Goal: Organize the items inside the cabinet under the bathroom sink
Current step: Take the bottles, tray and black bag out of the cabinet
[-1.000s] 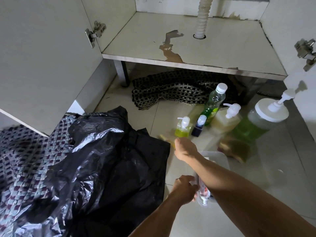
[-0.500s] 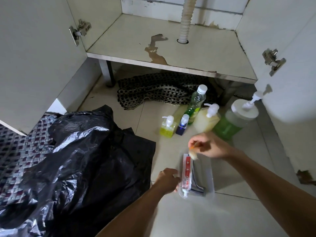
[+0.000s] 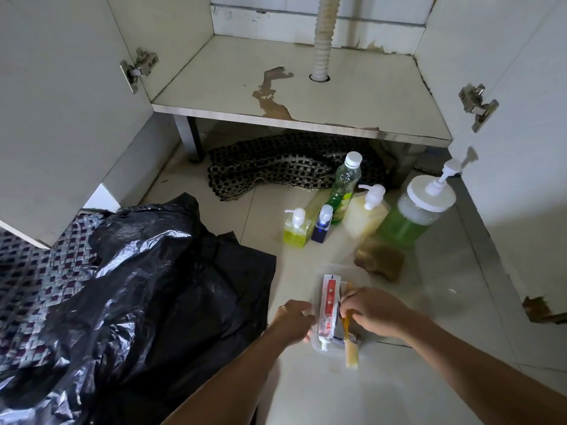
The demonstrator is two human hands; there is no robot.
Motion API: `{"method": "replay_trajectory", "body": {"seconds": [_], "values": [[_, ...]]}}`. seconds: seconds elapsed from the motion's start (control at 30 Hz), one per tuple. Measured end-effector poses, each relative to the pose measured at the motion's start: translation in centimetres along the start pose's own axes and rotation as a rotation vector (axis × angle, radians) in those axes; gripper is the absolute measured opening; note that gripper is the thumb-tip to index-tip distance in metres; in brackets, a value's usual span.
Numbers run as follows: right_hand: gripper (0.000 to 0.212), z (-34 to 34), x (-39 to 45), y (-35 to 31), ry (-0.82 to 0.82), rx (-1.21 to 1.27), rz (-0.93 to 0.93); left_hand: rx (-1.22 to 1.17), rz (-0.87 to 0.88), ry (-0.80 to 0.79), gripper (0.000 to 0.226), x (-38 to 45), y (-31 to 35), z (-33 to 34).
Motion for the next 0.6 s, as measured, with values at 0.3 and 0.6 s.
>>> {"method": "replay_trajectory", "body": {"seconds": [0.3,0.6], "values": [[0.010,-3.2,0.0,3.8,0.311,0.125,0.270,0.012,-0.007,0.024,0.036,0.3,-0.2,-0.1],[0.018,-0.1,-0.4,3.7,-0.460,0.845,0.640,0.222,-0.055,-0.015,0.013,2.4,1.2,-0.2]]}}
Point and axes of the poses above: each hand's wrist, its own x-axis towards the middle knuckle, its own z-axis out of the palm, y = z × x, the point moved 2 cm from there along x, towards the middle knuckle, and after that the axes turned 8 degrees about -z, right-handed, at the moved point
